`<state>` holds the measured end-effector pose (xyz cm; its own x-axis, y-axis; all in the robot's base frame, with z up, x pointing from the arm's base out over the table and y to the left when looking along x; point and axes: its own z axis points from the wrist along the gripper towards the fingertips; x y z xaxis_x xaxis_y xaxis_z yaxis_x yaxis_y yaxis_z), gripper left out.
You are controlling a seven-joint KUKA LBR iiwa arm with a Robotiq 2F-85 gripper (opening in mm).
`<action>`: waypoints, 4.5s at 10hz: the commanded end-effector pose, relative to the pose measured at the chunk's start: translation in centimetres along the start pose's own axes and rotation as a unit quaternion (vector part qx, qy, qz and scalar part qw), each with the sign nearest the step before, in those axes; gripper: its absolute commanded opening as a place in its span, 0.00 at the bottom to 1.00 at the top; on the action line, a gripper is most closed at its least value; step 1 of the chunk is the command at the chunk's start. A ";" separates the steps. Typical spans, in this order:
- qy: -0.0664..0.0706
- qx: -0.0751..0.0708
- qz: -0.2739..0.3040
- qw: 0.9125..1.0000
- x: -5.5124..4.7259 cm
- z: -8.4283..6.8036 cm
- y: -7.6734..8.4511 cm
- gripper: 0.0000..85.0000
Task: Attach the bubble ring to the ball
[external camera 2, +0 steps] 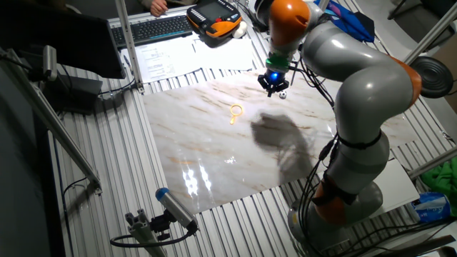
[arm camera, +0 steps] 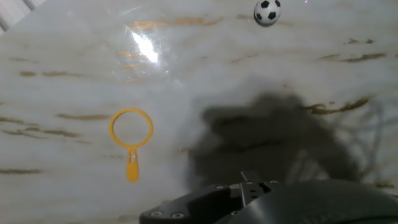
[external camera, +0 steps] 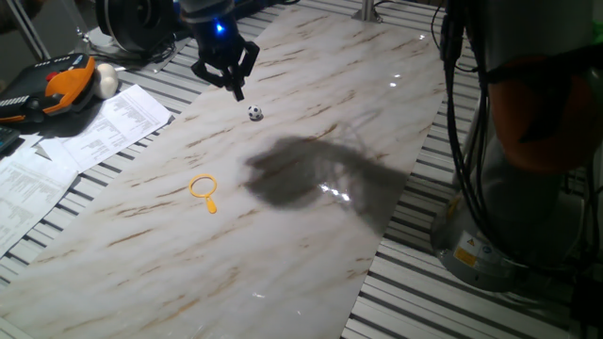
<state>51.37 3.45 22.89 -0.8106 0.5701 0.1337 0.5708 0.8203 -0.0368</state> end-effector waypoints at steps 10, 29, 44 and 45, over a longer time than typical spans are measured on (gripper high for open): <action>-0.026 -0.010 0.102 0.994 1.7 3.6 2.4 0.20; -0.067 -0.019 0.216 0.974 1.4 14.1 9.2 0.60; -0.062 -0.052 0.195 0.978 1.0 18.2 12.0 0.60; -0.065 -0.053 0.195 0.977 1.1 18.7 12.3 0.60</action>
<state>55.08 14.99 4.04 -0.5335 0.8458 0.0027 0.8450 0.5328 0.0449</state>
